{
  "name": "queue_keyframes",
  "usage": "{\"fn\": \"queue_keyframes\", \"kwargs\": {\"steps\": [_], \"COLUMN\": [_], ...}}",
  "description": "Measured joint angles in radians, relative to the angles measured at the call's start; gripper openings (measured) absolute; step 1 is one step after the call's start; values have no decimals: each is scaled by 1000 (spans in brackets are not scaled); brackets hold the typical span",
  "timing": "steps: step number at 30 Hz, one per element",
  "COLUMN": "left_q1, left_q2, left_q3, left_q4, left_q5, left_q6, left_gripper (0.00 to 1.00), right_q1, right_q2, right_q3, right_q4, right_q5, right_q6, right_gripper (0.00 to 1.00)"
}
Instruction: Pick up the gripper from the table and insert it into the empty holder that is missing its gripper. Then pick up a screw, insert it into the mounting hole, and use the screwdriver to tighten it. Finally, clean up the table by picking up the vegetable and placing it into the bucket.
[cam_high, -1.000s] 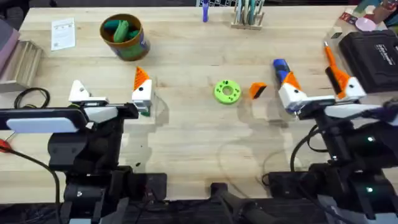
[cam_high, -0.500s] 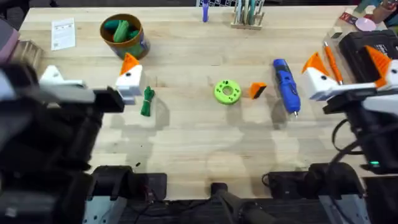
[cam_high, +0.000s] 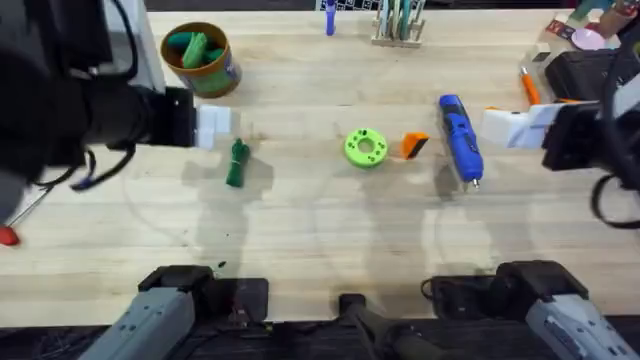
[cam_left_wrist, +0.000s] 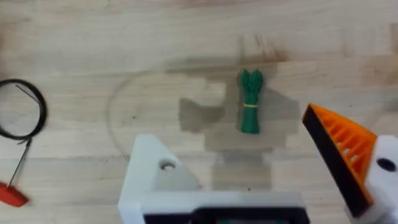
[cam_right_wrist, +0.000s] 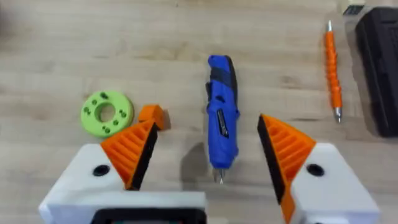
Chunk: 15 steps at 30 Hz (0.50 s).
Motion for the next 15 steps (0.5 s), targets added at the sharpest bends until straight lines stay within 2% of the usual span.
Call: {"fn": "queue_keyframes", "kwargs": {"steps": [3, 7, 15], "left_q1": [0, 0, 0], "left_q2": [71, 114, 122], "left_q3": [70, 94, 94], "left_q4": [-55, -61, -89], "left_q5": [0, 23, 69], "left_q6": [2, 2, 2], "left_gripper": [986, 986, 986], "right_q1": [0, 0, 0], "right_q2": [70, 143, 231], "right_q3": [106, 195, 205], "right_q4": [-112, -204, -253], "right_q5": [0, 0, 0], "right_q6": [-2, -5, -8], "right_gripper": [991, 991, 990]}}
